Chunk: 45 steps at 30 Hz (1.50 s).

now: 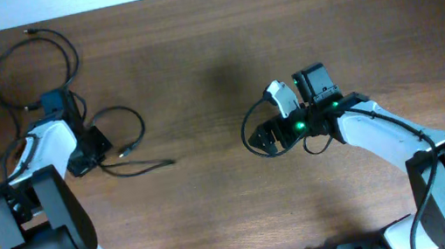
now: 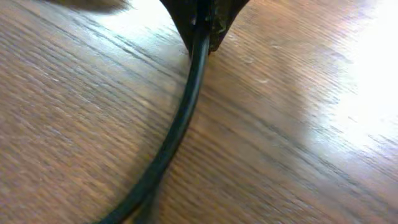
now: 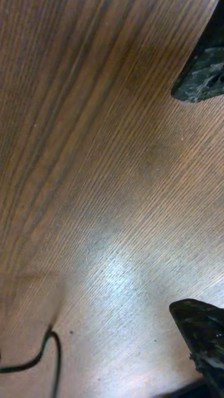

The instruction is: Untangle cables

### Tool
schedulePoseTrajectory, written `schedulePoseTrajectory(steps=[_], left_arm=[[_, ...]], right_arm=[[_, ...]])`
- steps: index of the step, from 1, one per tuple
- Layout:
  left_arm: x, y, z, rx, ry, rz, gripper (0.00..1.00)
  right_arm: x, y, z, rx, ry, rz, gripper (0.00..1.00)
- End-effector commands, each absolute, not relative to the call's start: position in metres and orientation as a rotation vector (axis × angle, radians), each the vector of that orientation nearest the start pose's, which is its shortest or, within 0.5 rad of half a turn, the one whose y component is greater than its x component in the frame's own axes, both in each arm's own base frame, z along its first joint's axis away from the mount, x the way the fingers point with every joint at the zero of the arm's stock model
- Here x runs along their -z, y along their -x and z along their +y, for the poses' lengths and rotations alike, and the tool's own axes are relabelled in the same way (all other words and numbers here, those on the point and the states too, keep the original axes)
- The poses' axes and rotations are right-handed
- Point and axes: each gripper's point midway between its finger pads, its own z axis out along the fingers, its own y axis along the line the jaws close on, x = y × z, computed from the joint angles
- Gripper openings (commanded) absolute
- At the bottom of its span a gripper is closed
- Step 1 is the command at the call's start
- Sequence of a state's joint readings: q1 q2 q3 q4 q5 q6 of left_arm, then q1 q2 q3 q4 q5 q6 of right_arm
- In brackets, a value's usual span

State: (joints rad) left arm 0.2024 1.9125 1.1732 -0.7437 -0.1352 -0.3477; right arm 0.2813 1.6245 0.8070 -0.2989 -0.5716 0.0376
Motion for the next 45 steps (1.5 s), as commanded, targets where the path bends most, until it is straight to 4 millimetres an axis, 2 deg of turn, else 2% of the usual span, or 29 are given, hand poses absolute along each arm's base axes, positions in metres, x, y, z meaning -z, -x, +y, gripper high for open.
schedulePoseTrajectory(steps=[1,2,3,4,5,8,9,10,11,12,13,15,16,17,18,19,20,21,22,24,25,27,32,34,35,38,41,43,45], left_arm=[[-0.004,-0.283,0.142,-0.576,1.198,2.862,0.00],[-0.020,-0.267,0.154,-0.609,1.451,2.729,0.00],[-0.031,-0.257,0.157,-0.533,1.660,2.614,0.00],[-0.040,-0.253,0.165,-0.431,1.802,2.507,0.00],[-0.044,-0.246,0.188,-0.458,1.912,2.369,0.00],[-0.047,-0.244,0.250,-0.381,2.050,2.072,0.00],[-0.047,-0.242,0.258,-0.363,2.070,2.033,0.00],[-0.045,-0.244,0.256,-0.294,2.067,2.060,0.01],[-0.042,-0.267,0.239,-0.074,1.851,2.260,0.59],[-0.044,-0.273,0.236,-0.026,1.793,2.291,0.86],[-0.053,-0.282,0.230,0.056,1.775,2.286,0.99],[-0.082,-0.288,0.232,0.072,1.728,2.237,0.99],[-0.120,-0.299,0.232,0.101,1.598,2.200,0.99],[-0.149,-0.312,0.222,0.174,1.441,2.191,0.99],[-0.196,-0.334,0.195,0.248,1.122,2.185,0.99],[-0.221,-0.345,0.171,0.271,0.944,2.179,0.99],[-0.249,-0.358,0.130,0.287,0.745,2.168,0.99],[-0.263,-0.367,0.096,0.298,0.566,2.176,0.99],[-0.285,-0.383,0.032,0.291,0.228,2.154,0.99],[-0.315,-0.391,-0.020,0.284,-0.040,2.049,0.99],[-0.330,-0.387,-0.033,0.289,-0.095,1.998,0.99],[-0.354,-0.374,-0.036,0.281,-0.112,1.927,0.99],[-0.418,-0.318,-0.038,0.193,-0.219,1.725,0.99],[-0.433,-0.277,-0.040,0.186,-0.222,1.681,0.99],[-0.436,-0.264,-0.040,0.185,-0.223,1.673,0.99],[-0.421,-0.235,-0.041,0.194,-0.218,1.731,0.99],[-0.375,-0.211,-0.042,0.227,-0.200,1.924,0.99],[-0.349,-0.172,-0.043,0.244,-0.190,2.023,0.99],[-0.335,-0.132,-0.044,0.249,-0.187,2.050,0.99]], right_arm=[[-0.043,-0.303,0.183,-0.861,0.489,2.619,0.99],[-0.043,-0.303,0.183,-0.860,0.490,2.619,0.99],[-0.043,-0.303,0.183,-0.860,0.490,2.619,0.99],[-0.043,-0.303,0.183,-0.860,0.490,2.619,0.99],[-0.043,-0.303,0.183,-0.861,0.489,2.622,0.99],[-0.043,-0.303,0.183,-0.861,0.489,2.622,0.99],[-0.043,-0.303,0.183,-0.860,0.489,2.622,0.99],[-0.043,-0.303,0.183,-0.860,0.489,2.622,0.99],[-0.043,-0.303,0.183,-0.860,0.490,2.618,0.99],[-0.043,-0.303,0.183,-0.860,0.490,2.618,0.99],[-0.043,-0.303,0.183,-0.860,0.490,2.619,0.99],[-0.043,-0.303,0.183,-0.860,0.490,2.619,0.99],[-0.043,-0.303,0.183,-0.860,0.490,2.619,0.99],[-0.043,-0.303,0.183,-0.860,0.490,2.618,0.99],[-0.043,-0.303,0.184,-0.866,0.490,2.618,0.99],[-0.044,-0.303,0.184,-0.873,0.474,2.623,0.99],[-0.044,-0.303,0.184,-0.883,0.438,2.635,0.99],[-0.044,-0.303,0.184,-0.882,0.439,2.635,0.99],[-0.044,-0.303,0.184,-0.881,0.438,2.636,0.99],[-0.043,-0.303,0.184,-0.877,0.438,2.637,0.99],[-0.043,-0.303,0.184,-0.876,0.438,2.637,0.99],[-0.043,-0.303,0.184,-0.877,0.438,2.636,0.99],[-0.043,-0.303,0.183,-0.871,0.437,2.637,0.99],[-0.043,-0.303,0.183,-0.872,0.437,2.637,0.99],[-0.043,-0.303,0.183,-0.872,0.437,2.637,0.99],[-0.043,-0.303,0.183,-0.872,0.437,2.637,0.99],[-0.043,-0.303,0.183,-0.872,0.437,2.637,0.99],[-0.043,-0.303,0.183,-0.872,0.437,2.637,0.99],[-0.043,-0.303,0.183,-0.872,0.437,2.637,0.99]])
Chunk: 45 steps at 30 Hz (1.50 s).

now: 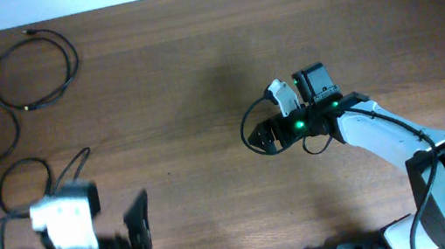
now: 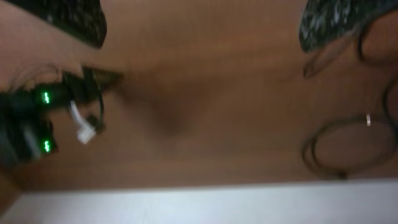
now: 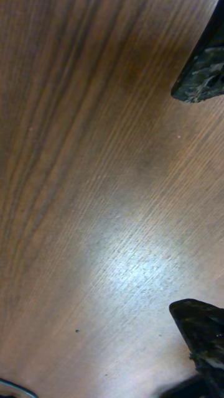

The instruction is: Untangle cables

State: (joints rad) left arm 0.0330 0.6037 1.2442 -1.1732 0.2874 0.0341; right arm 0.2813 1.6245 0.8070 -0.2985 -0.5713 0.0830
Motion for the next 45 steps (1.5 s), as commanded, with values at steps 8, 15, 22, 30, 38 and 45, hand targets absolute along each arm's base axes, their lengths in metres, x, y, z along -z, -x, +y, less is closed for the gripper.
schedulePoseTrajectory(steps=[8,15,22,30,38,45], left_arm=[[-0.266,-0.001,-0.053,0.324,-0.254,2.053,0.99],[-0.266,0.010,-0.054,0.321,-0.265,1.981,0.99],[-0.326,-0.039,-0.015,0.068,-0.112,1.721,0.99],[-0.276,-0.199,-0.003,-0.014,-0.034,1.560,0.99],[-0.178,-0.244,-0.004,-0.017,-0.032,1.594,0.99],[-0.155,-0.245,-0.004,-0.018,-0.036,1.674,0.99]], right_arm=[[-0.043,-0.303,0.183,-0.872,0.437,2.637,0.99],[-0.043,-0.303,0.183,-0.872,0.437,2.637,0.99],[-0.043,-0.303,0.183,-0.872,0.437,2.637,0.99],[-0.043,-0.303,0.183,-0.872,0.437,2.637,0.99],[-0.043,-0.303,0.183,-0.872,0.437,2.637,0.99],[-0.074,-0.308,0.185,-0.865,0.459,2.541,0.99]])
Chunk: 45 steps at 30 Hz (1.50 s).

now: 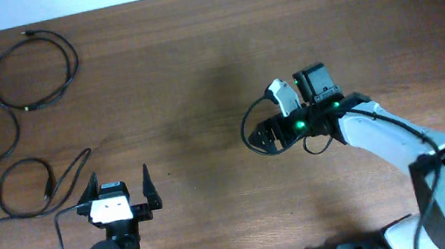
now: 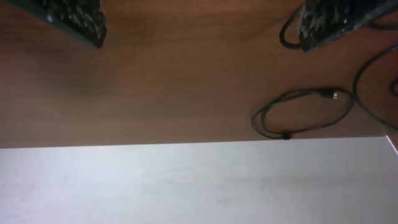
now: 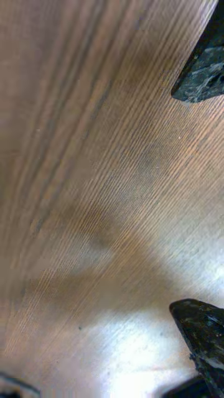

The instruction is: Untangle cables

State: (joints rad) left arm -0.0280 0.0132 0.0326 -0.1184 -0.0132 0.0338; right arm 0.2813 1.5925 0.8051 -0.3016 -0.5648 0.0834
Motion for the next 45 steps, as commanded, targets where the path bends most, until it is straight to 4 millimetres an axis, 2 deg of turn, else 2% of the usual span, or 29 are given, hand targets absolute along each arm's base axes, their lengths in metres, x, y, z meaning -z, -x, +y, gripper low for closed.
schedulePoseTrajectory(steps=[1,2,4,5,6,7,9,10,12,13,14,17,18,20,24,25,27,31,45], left_arm=[[-0.155,-0.245,-0.004,-0.018,-0.036,1.674,0.99],[-0.155,-0.245,-0.004,-0.018,-0.036,1.674,0.99],[-0.155,-0.245,-0.004,-0.018,-0.036,1.674,0.99],[-0.155,-0.245,-0.004,-0.018,-0.036,1.674,0.99],[-0.155,-0.245,-0.004,-0.018,-0.036,1.674,0.99],[-0.155,-0.245,-0.004,-0.018,-0.036,1.674,0.99],[-0.155,-0.245,-0.004,-0.018,-0.036,1.674,0.99],[-0.155,-0.245,-0.004,-0.018,-0.036,1.674,0.99],[-0.155,-0.245,-0.004,-0.018,-0.036,1.674,0.99],[-0.155,-0.245,-0.004,-0.018,-0.036,1.674,0.99],[-0.155,-0.245,-0.004,-0.018,-0.036,1.674,0.99],[-0.155,-0.245,-0.004,-0.018,-0.036,1.674,0.99],[-0.155,-0.245,-0.004,-0.018,-0.036,1.674,0.99],[-0.155,-0.245,-0.004,-0.018,-0.036,1.674,0.99],[-0.155,-0.245,-0.004,-0.018,-0.036,1.674,0.99],[-0.155,-0.245,-0.004,-0.018,-0.036,1.674,0.99],[-0.155,-0.245,-0.004,-0.018,-0.036,1.674,0.99],[-0.155,-0.245,-0.004,-0.018,-0.036,1.674,0.99],[-0.155,-0.245,-0.004,-0.018,-0.036,1.674,0.99]], right_arm=[[-0.101,-0.310,0.185,-0.858,0.477,2.456,0.99],[-0.113,-0.311,0.185,-0.854,0.484,2.419,0.99],[-0.162,-0.307,0.184,-0.839,0.512,2.267,0.99],[-0.178,-0.310,0.176,-0.747,0.536,2.202,0.99],[-0.204,-0.318,0.152,-0.547,0.483,2.119,0.99],[-0.221,-0.317,0.145,-0.499,0.458,2.068,0.99],[-0.265,-0.298,0.138,-0.478,0.461,1.921,0.99],[-0.277,-0.298,0.120,-0.384,0.415,1.886,0.99],[-0.286,-0.290,0.088,-0.314,0.322,1.863,0.99],[-0.281,-0.282,0.069,-0.256,0.287,1.844,0.99],[-0.276,-0.272,0.060,-0.202,0.310,1.790,0.99],[-0.257,-0.247,0.052,-0.139,0.314,1.607,0.99],[-0.243,-0.239,0.050,-0.074,0.357,1.541,0.99],[-0.220,-0.238,0.044,-0.013,0.378,1.538,0.99],[-0.187,-0.244,0.023,0.057,0.295,1.570,0.99],[-0.182,-0.245,0.023,0.056,0.293,1.555,0.99],[-0.169,-0.246,0.016,0.003,0.177,1.587,0.99],[-0.158,-0.246,0.010,0.010,0.135,1.633,0.99],[-0.158,-0.246,0.011,0.004,0.139,1.634,0.99]])
